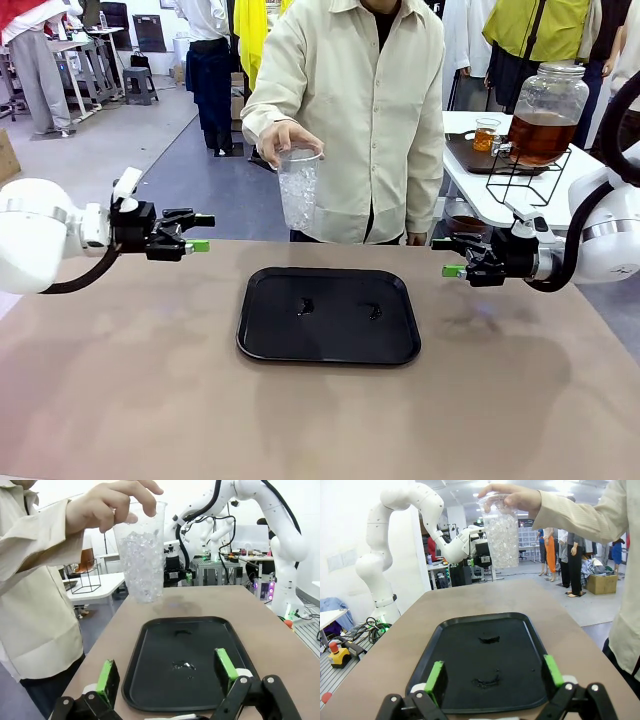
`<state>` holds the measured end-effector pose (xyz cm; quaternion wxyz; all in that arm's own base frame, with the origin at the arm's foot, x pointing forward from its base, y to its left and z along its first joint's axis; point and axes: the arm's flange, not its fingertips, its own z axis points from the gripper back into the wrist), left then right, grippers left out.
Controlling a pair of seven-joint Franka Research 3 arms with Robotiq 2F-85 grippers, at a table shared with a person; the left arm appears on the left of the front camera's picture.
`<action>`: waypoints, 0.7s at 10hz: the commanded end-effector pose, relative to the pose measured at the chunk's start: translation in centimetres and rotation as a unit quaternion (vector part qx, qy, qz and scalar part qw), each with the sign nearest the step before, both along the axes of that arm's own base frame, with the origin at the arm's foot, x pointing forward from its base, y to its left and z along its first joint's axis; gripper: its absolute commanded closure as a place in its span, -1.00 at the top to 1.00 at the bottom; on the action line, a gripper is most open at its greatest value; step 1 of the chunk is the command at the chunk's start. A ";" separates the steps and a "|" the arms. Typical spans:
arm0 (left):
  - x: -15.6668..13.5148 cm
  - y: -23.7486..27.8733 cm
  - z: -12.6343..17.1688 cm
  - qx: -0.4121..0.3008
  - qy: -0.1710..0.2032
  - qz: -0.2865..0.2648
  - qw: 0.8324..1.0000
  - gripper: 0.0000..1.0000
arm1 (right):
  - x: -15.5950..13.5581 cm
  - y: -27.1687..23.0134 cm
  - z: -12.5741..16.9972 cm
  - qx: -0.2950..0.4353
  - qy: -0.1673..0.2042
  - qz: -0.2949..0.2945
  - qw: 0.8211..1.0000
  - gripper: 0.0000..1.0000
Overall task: Pour the drink into the iced cup.
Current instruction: Open the gripper to release the iced cup you were holding.
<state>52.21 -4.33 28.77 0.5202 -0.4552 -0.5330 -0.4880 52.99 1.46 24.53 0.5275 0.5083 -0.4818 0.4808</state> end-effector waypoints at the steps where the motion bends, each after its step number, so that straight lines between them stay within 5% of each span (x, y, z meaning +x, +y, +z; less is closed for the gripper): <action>1: -0.7 0.2 -0.4 0.007 -0.009 -0.010 1.000 1.00 | 0.0 0.2 0.2 0.000 -0.001 0.001 1.000 1.00; 7: 0.0 0.0 0.0 0.000 0.000 0.000 1.000 1.00 | 0.0 0.2 0.2 0.000 -0.001 0.001 1.000 1.00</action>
